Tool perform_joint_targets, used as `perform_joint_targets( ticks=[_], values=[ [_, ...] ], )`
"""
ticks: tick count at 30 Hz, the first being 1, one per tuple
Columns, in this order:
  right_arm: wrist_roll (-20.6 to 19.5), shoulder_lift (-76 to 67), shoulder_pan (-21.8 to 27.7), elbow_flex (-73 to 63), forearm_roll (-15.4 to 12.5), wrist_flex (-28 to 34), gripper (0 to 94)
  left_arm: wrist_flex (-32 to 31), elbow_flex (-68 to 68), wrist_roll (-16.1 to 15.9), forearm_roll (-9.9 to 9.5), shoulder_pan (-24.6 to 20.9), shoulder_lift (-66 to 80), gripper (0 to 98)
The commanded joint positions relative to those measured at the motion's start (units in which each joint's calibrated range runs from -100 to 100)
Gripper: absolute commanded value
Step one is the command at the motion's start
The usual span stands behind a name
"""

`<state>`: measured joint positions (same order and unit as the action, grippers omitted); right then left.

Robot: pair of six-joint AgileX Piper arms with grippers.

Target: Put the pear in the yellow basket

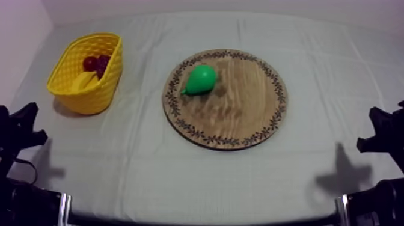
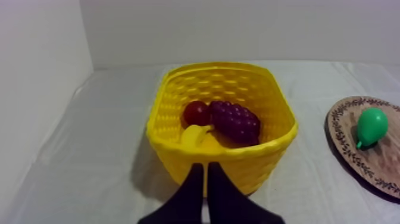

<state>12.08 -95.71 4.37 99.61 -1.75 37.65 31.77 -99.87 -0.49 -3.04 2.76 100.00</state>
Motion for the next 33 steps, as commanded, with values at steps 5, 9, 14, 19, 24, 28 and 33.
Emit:
perform_joint_targets(
  ticks=[5, 9, 14, 19, 24, 28, 33],
  values=[
    [0.1, 0.0, 0.0, 0.1, 0.0, 0.0, 0.3, 0.9, 0.0, 0.5, 0.23, 0.5, 0.0, 0.1],
    [0.0, 0.0, 0.0, 0.1, 0.0, 0.0, 0.3, 0.9, 0.0, 0.1, 0.25, 0.5, 0.0, 0.1],
    [0.0, 0.0, 0.0, 0.1, 0.0, 0.0, 0.3, 0.9, 0.0, -0.5, 0.27, 0.4, 0.0, 0.1],
    [0.0, 0.0, 0.0, 0.1, 0.0, 0.0, 0.3, 0.9, 0.0, -0.5, 0.14, 0.4, 0.0, 0.1],
    [0.0, 0.0, 0.0, 0.1, 0.0, 0.0, 0.3, -0.3, 0.2, -0.2, -0.43, 0.3, -0.4, 0.1],
    [0.0, 0.0, 0.0, 0.1, 0.0, 0.0, 0.3, -2.4, 0.4, 1.0, -2.37, 0.2, -2.8, 0.1],
    [0.0, 0.0, 0.0, 0.1, 0.0, 0.0, 0.3, -5.3, 2.8, 2.9, -4.89, 0.1, -8.2, 0.1]
  ],
)
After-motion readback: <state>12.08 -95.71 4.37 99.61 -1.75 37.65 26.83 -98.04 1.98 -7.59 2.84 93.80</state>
